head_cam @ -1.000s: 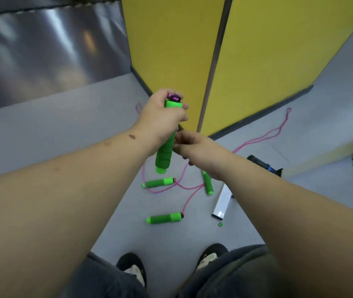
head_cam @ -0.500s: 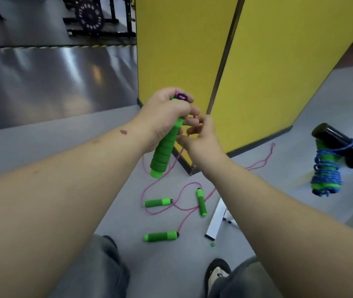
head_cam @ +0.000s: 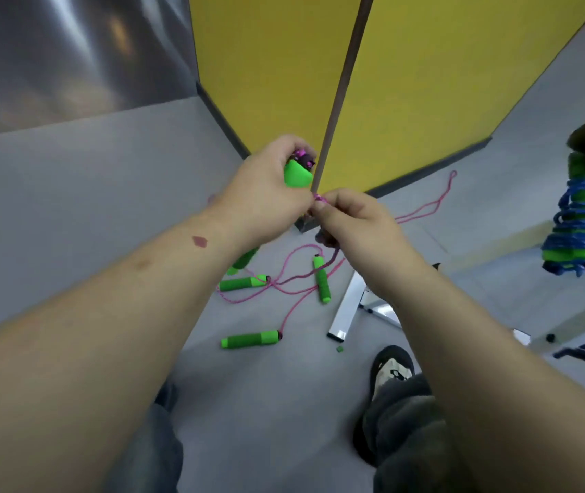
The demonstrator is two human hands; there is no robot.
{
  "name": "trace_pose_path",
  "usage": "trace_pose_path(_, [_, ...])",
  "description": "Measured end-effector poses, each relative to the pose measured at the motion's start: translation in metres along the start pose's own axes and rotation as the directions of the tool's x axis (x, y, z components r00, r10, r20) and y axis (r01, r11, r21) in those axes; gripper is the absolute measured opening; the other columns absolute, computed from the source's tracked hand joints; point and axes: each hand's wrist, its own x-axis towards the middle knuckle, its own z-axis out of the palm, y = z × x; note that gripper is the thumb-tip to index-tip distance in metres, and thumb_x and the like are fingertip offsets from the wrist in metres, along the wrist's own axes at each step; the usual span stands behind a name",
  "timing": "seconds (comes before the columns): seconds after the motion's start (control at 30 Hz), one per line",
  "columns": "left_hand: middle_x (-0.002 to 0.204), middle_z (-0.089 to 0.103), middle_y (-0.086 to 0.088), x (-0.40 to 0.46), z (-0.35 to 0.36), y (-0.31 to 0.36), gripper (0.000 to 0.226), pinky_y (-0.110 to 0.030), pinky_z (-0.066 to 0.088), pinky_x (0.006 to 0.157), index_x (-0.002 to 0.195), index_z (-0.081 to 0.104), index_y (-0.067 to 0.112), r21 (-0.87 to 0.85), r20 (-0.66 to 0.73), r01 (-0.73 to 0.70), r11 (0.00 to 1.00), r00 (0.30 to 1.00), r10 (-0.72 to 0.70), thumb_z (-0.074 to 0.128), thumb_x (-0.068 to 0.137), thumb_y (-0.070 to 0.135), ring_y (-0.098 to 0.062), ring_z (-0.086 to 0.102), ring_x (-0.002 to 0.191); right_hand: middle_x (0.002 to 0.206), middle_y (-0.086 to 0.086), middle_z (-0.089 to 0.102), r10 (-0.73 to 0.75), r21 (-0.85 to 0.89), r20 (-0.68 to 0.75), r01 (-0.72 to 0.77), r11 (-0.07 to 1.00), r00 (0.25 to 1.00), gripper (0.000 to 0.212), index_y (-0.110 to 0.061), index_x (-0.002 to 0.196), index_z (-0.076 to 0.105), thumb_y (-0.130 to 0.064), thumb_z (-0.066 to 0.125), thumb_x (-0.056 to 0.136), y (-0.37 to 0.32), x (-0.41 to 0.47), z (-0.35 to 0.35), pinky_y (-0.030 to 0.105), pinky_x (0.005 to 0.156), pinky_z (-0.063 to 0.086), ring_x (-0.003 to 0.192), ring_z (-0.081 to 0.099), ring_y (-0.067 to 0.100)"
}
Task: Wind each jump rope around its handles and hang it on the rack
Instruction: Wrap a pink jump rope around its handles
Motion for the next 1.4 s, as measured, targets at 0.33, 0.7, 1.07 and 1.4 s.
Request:
trace_pose_path(0.33, [0.085,0.066,0.004,0.029,0.015,-0.057,0.012,-0.030,0.047,0.062,0.100,0.063,0.028,0.204,-0.059,0.196,0.959,0.981,-0.187,0.064,0.088,0.025,-0.019,0.063,0.079,0.064,0.002,0.046,0.127,0.230,0.103,-0.148,0.962,0.987,0.022,-0.009,0.098,0.076,-0.013,0.054,0.102,0.016,0.029,-0.012,0.029,0.058,0.041,0.055,0.042,0.015])
trace_pose_path(0.7, [0.104,0.071,0.015,0.022,0.014,-0.058,0.048,-0.046,0.063,0.081,0.124,0.058,0.049,-0.010,-0.032,0.197,0.980,0.980,-0.197,0.067,0.089,0.016,-0.021,0.072,0.090,0.067,0.002,0.062,0.255,0.400,-0.016,-0.227,0.888,0.967,0.026,-0.008,0.111,0.066,0.002,0.047,0.096,0.012,0.037,-0.011,0.026,0.047,0.027,0.050,0.034,0.014])
trace_pose_path(1.07, [0.092,0.053,0.005,0.025,0.021,-0.058,0.042,-0.044,0.059,0.074,0.122,0.050,0.034,-0.367,-0.274,0.330,0.870,0.855,-0.440,0.060,0.089,0.011,-0.025,0.061,0.073,0.091,0.004,0.077,0.317,0.447,-0.290,-0.165,0.879,0.903,0.008,-0.016,0.105,0.054,-0.009,0.051,0.102,0.020,0.036,-0.009,0.023,0.041,0.034,0.044,0.039,0.012])
trace_pose_path(1.4, [0.096,0.072,0.000,0.017,0.031,-0.052,0.052,-0.031,0.057,0.059,0.130,0.057,0.038,-0.402,0.070,0.276,0.873,0.960,-0.271,0.072,0.091,0.007,-0.016,0.076,0.075,0.125,0.014,0.068,0.202,0.711,-0.073,-0.092,0.697,0.977,0.042,-0.010,0.128,0.059,0.013,0.041,0.098,0.005,0.031,0.005,0.032,0.084,0.061,0.096,0.074,0.022])
